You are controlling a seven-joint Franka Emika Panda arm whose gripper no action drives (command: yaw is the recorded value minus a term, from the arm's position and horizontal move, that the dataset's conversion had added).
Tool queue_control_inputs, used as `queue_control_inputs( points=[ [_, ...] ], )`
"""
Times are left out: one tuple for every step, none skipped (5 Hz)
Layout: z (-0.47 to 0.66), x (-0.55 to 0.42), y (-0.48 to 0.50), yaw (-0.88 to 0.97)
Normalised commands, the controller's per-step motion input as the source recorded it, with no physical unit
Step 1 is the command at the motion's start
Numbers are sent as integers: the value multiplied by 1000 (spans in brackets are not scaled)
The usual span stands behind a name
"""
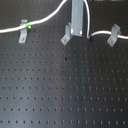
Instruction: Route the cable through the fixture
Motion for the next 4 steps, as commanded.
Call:
queue_control_inputs(
  points=[
    [0, 4, 23, 0],
    [101, -168, 21, 0],
    [376, -219, -17, 94],
    [279, -117, -9, 369]
  ],
)
